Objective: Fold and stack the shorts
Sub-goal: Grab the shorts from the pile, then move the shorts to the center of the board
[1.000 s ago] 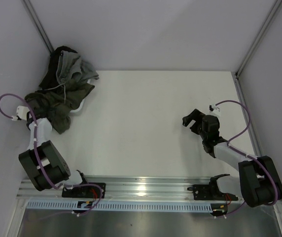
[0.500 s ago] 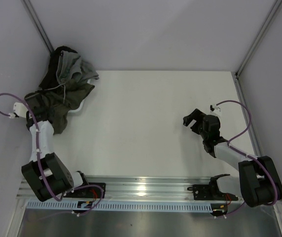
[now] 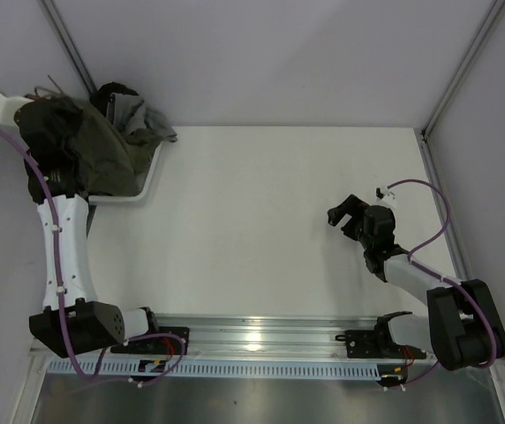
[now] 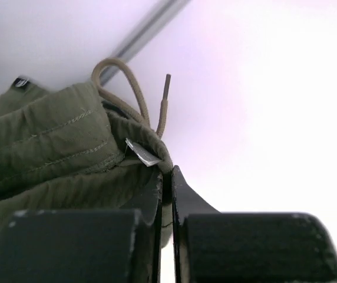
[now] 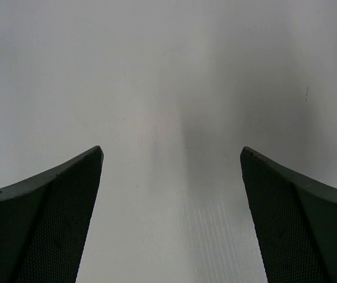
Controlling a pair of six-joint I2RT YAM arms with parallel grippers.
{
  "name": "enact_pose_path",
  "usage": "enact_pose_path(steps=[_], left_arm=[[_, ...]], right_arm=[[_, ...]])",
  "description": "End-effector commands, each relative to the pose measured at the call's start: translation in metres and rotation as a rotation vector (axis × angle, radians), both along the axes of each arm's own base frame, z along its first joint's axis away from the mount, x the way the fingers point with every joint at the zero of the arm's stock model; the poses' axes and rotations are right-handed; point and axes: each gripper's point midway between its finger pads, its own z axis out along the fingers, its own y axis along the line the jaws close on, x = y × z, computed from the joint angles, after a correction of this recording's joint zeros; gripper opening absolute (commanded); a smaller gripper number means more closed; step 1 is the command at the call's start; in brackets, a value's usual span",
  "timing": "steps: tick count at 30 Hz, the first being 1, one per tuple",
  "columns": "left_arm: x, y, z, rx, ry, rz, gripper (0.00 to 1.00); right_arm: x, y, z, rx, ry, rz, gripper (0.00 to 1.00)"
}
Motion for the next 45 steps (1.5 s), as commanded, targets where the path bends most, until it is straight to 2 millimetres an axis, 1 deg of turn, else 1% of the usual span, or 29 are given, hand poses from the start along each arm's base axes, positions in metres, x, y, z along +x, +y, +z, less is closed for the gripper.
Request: enact_pose_path(steps=[1,3,5,7,12,15,16,18,19,20,21,23,24,26,27,29,30,32,33,34,35,37,39,40,41,42,43,44,45], left_arm=[[-0.018,-0.035,0.137,0.214,-0.372,-0.138,0.00],[-0.045,-0.049,0.185,0.281,-0.481,-0.130,0.00],[-0.065,-0.058,0.215,0.324,-0.555,-0.136,0.00],[-0.097,-0.068,0.247,0.362,-0.665,-0.143,0.00],[-0.162,-0.102,0.297,0.401,-0.872,-0.246,0.00],[-0.187,-0.128,0.305,0.367,-0.952,-0.380,0.00],[-0.176,-0.139,0.292,0.303,-0.944,-0.466,0.00],[-0.177,-0.153,0.288,0.264,-0.969,-0.548,0.00],[-0.161,-0.164,0.272,0.218,-0.934,-0.605,0.00],[-0.156,-0.170,0.267,0.200,-0.924,-0.628,0.00],[-0.140,-0.186,0.248,0.165,-0.884,-0.677,0.00],[-0.125,-0.199,0.233,0.139,-0.848,-0.696,0.00],[-0.116,-0.216,0.220,0.131,-0.814,-0.733,0.00],[-0.102,-0.231,0.204,0.111,-0.778,-0.748,0.00],[-0.090,-0.250,0.190,0.099,-0.740,-0.787,0.00],[-0.075,-0.268,0.174,0.084,-0.697,-0.811,0.00],[-0.062,-0.285,0.161,0.073,-0.660,-0.826,0.00],[-0.049,-0.301,0.152,0.061,-0.636,-0.832,0.00],[-0.031,-0.320,0.133,0.050,-0.588,-0.860,0.00],[-0.021,-0.329,0.125,0.040,-0.566,-0.879,0.00],[-0.020,-0.336,0.135,0.025,-0.578,-0.915,0.00],[0.000,-0.349,0.120,0.014,-0.527,-0.933,0.00],[0.002,-0.350,0.101,0.004,-0.500,-0.937,0.00],[-0.004,-0.347,0.103,0.004,-0.521,-0.934,0.00],[-0.003,-0.343,0.082,0.000,-0.478,-0.916,0.00],[0.002,-0.334,0.056,-0.009,-0.421,-0.867,0.00],[-0.012,-0.321,0.057,-0.017,-0.421,-0.835,0.00],[-0.016,-0.313,0.047,-0.037,-0.398,-0.804,0.00],[-0.011,-0.305,-0.011,-0.048,-0.281,-0.757,0.00]], right_arm=[[0.010,0.004,0.019,0.031,-0.064,0.010,1.00],[0.010,0.005,0.019,0.029,-0.062,0.017,0.99],[0.011,0.007,0.020,0.033,-0.064,0.024,0.99],[0.011,0.008,0.018,0.029,-0.060,0.030,0.99],[0.012,0.011,0.020,0.036,-0.062,0.050,1.00],[0.012,0.012,0.023,0.031,-0.069,0.061,0.99],[0.012,0.012,0.026,0.033,-0.078,0.061,1.00],[0.011,0.011,0.027,0.028,-0.082,0.060,1.00],[0.011,0.011,0.028,0.030,-0.084,0.058,1.00],[0.010,0.011,0.030,0.029,-0.088,0.058,1.00],[0.010,0.009,0.031,0.024,-0.092,0.052,1.00],[0.008,0.007,0.035,0.017,-0.099,0.044,0.99],[0.008,0.004,0.036,0.011,-0.102,0.032,1.00],[0.006,0.003,0.044,0.011,-0.127,0.029,0.99],[0.004,0.001,0.043,0.004,-0.133,0.027,0.99],[0.001,-0.003,0.052,0.004,-0.167,0.011,0.99],[-0.001,-0.007,0.051,-0.001,-0.171,-0.003,0.99],[-0.004,-0.012,0.054,-0.003,-0.187,-0.024,0.99],[-0.006,-0.016,0.063,0.000,-0.220,-0.037,1.00],[-0.009,-0.018,0.062,-0.003,-0.225,-0.046,0.99],[-0.011,-0.021,0.064,-0.006,-0.238,-0.052,1.00],[-0.015,-0.022,0.070,0.000,-0.274,-0.049,0.99],[-0.017,-0.018,0.074,0.003,-0.301,-0.017,0.99],[-0.017,-0.015,0.075,0.006,-0.312,-0.001,0.99],[-0.018,-0.009,0.076,0.013,-0.317,0.035,0.98],[-0.017,-0.007,0.074,0.015,-0.314,0.046,0.98],[-0.015,-0.005,0.073,0.019,-0.307,0.052,0.98],[-0.015,0.002,0.072,0.029,-0.300,0.091,0.98],[-0.012,0.005,0.065,0.029,-0.277,0.101,0.98]])
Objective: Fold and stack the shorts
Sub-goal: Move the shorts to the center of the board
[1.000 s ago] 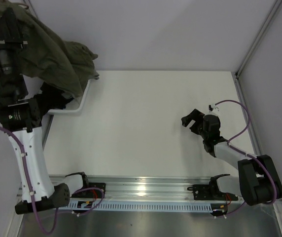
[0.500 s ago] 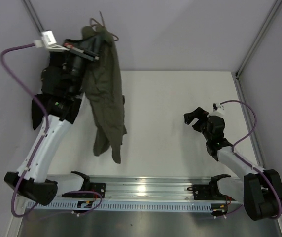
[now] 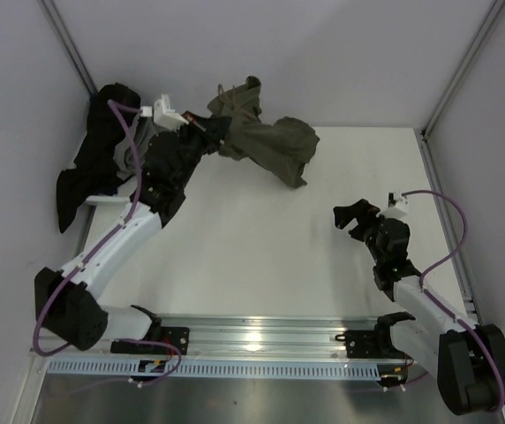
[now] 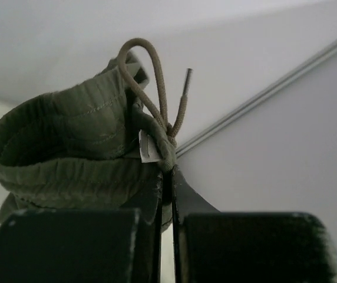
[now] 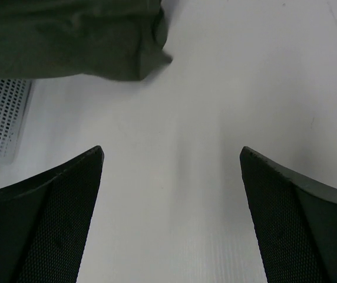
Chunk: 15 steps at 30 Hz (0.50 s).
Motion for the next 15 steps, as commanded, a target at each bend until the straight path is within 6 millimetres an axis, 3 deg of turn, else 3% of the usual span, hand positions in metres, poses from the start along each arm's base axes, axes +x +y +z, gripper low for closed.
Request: enact_pose_path(steps=[1,2,3,5,7,8,9,10,11,12,15], left_arm=[[-0.035,0.050,0.001,-0.102,-0.032,0.159,0.00],[-0.050,0.060,-0.021,-0.125,0.005,0.175,0.00],[-0.053,0.071,-0.060,-0.107,0.081,0.225,0.00],[-0.072,0.091,-0.099,-0.154,0.169,0.288,0.00],[-0.085,0.105,-0.159,-0.112,0.276,0.341,0.00],[-0.093,0.110,-0.162,-0.121,0.286,0.350,0.00],[-0.100,0.114,-0.185,-0.088,0.348,0.365,0.05],[-0.108,0.118,-0.214,-0.056,0.401,0.373,0.14],[-0.114,0.121,-0.216,-0.053,0.401,0.368,0.29],[-0.124,0.127,-0.237,-0.005,0.464,0.385,0.62],[-0.142,0.159,-0.245,0.029,0.538,0.529,0.99]], right_arm=[[0.009,0.015,0.009,0.000,-0.039,0.081,0.98],[0.009,0.020,0.010,0.006,-0.038,0.113,0.97],[0.011,0.024,0.005,0.011,-0.026,0.128,0.97],[0.013,0.031,0.004,0.013,-0.020,0.168,0.96],[0.014,0.037,-0.005,0.012,0.015,0.190,0.96],[0.017,0.038,-0.004,0.010,0.019,0.197,0.96],[0.017,0.041,-0.005,0.010,0.024,0.209,0.96],[0.017,0.047,-0.010,0.011,0.039,0.236,0.96],[0.018,0.050,-0.008,0.006,0.033,0.249,0.96],[0.019,0.053,-0.010,0.002,0.039,0.260,0.96],[0.019,0.070,-0.014,-0.031,0.047,0.325,0.97]])
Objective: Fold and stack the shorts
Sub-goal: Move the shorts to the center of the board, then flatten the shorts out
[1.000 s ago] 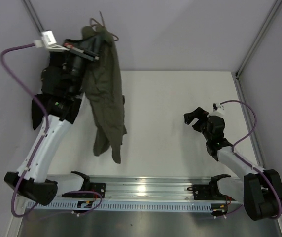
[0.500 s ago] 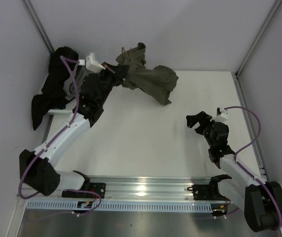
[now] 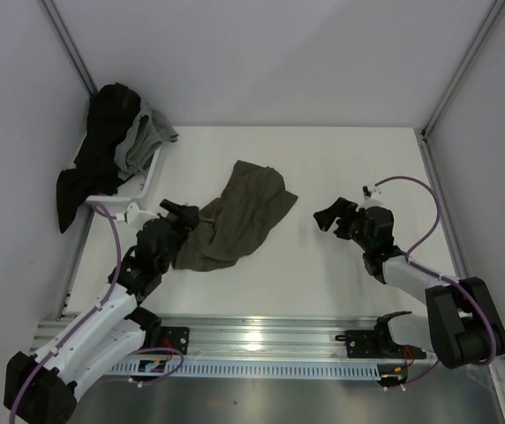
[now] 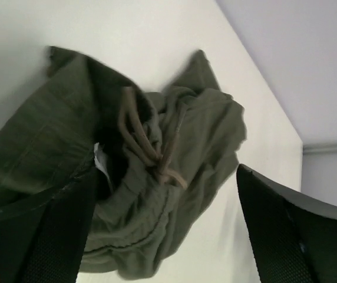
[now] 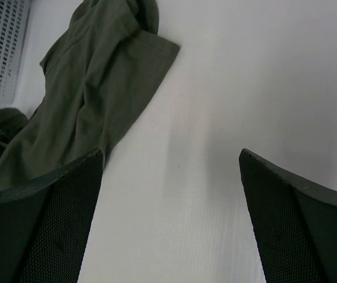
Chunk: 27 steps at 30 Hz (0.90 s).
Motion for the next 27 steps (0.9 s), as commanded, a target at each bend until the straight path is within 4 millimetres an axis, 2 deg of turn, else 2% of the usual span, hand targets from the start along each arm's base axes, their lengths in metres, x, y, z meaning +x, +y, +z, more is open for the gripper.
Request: enact_pose_path(steps=[1,2,4,5,6,7,9,10,11,13,14,15,16,18,19,27], left_arm=[[-0.017,0.037,0.004,0.059,0.049,0.156,0.99],[-0.017,0.048,0.024,0.088,0.022,0.199,0.99],[-0.029,0.062,0.020,0.173,0.076,0.221,0.99],[-0.031,0.067,0.032,0.184,0.066,0.240,0.99],[-0.039,0.072,0.026,0.211,0.104,0.241,0.99],[-0.042,0.074,0.027,0.219,0.106,0.239,0.99],[-0.051,0.076,0.020,0.232,0.139,0.227,0.99],[-0.055,0.076,0.016,0.228,0.143,0.218,0.99],[-0.057,0.075,0.014,0.223,0.148,0.207,0.99],[-0.065,0.071,-0.004,0.213,0.188,0.176,0.99],[-0.068,0.070,-0.006,0.201,0.179,0.164,0.99],[-0.072,0.068,-0.018,0.202,0.202,0.146,0.99],[-0.073,0.068,-0.017,0.184,0.190,0.145,0.99],[-0.077,0.066,-0.026,0.181,0.198,0.130,0.99],[-0.079,0.066,-0.031,0.182,0.207,0.124,0.99],[-0.092,0.077,-0.033,0.182,0.184,0.145,0.99]], right_arm=[[0.011,0.027,0.024,-0.023,-0.090,0.111,0.97],[0.010,0.037,0.016,-0.038,-0.068,0.144,0.97],[0.018,0.050,0.017,-0.073,-0.065,0.187,0.95],[0.017,0.055,0.007,-0.097,-0.018,0.208,0.95],[0.021,0.058,-0.009,-0.114,0.038,0.212,0.95],[0.033,0.067,0.003,-0.095,0.033,0.232,0.92],[0.038,0.073,-0.016,-0.093,0.131,0.251,0.87],[0.044,0.079,-0.009,-0.063,0.136,0.258,0.84],[0.046,0.080,-0.013,-0.055,0.156,0.251,0.83],[0.052,0.080,-0.023,-0.039,0.191,0.226,0.82],[0.060,0.082,-0.019,-0.016,0.192,0.209,0.81],[0.063,0.082,-0.029,-0.011,0.221,0.202,0.80],[0.073,0.086,-0.023,0.002,0.214,0.199,0.78],[0.077,0.087,-0.034,-0.003,0.260,0.189,0.76],[0.079,0.087,-0.049,-0.007,0.302,0.179,0.75],[0.099,0.091,-0.077,0.096,0.408,0.058,0.75]])
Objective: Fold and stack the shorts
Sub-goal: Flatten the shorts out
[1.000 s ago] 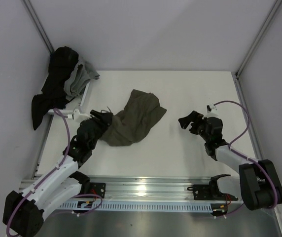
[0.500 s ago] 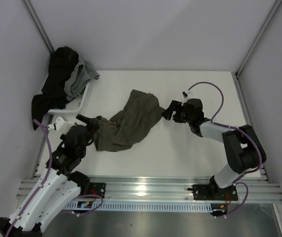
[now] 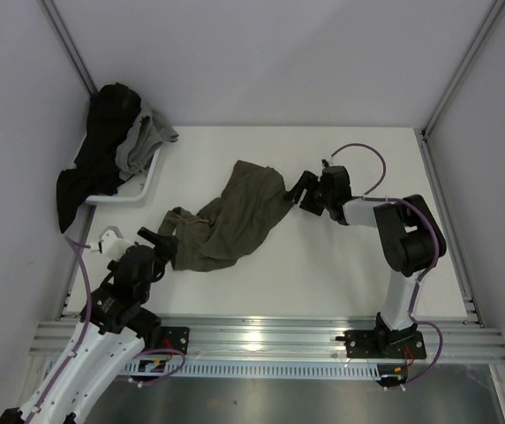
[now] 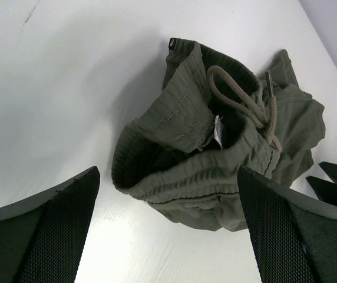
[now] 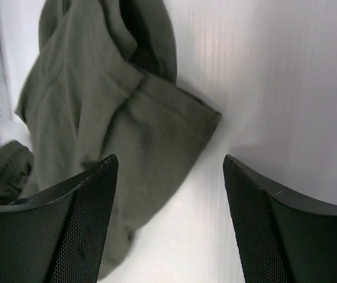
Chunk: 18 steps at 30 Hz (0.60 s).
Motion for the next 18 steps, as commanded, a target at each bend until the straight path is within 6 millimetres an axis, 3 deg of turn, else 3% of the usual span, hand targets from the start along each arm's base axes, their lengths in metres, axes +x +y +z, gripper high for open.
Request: enact_pose_path(steps=[1,3,12,15,16,18], left_arm=[[-0.006,0.004,-0.001,-0.010,-0.011,0.010,0.99],[-0.007,0.003,-0.002,-0.032,-0.030,0.010,0.99],[-0.005,0.005,-0.005,-0.008,-0.018,0.019,0.99],[-0.003,0.004,-0.010,0.006,0.005,0.014,0.99],[-0.001,0.003,-0.011,0.008,0.003,0.010,0.99],[0.000,0.002,-0.013,0.016,0.011,0.004,0.99]], right_arm=[[0.008,-0.005,-0.020,0.036,0.092,-0.120,0.75],[0.013,-0.003,-0.026,0.080,0.103,-0.167,0.73],[0.022,0.008,-0.039,0.044,0.118,-0.249,0.46],[0.025,0.012,-0.035,0.044,0.113,-0.232,0.23],[0.026,0.009,-0.029,0.045,0.102,-0.237,0.01],[0.021,-0.002,-0.024,0.012,0.092,-0.258,0.00]])
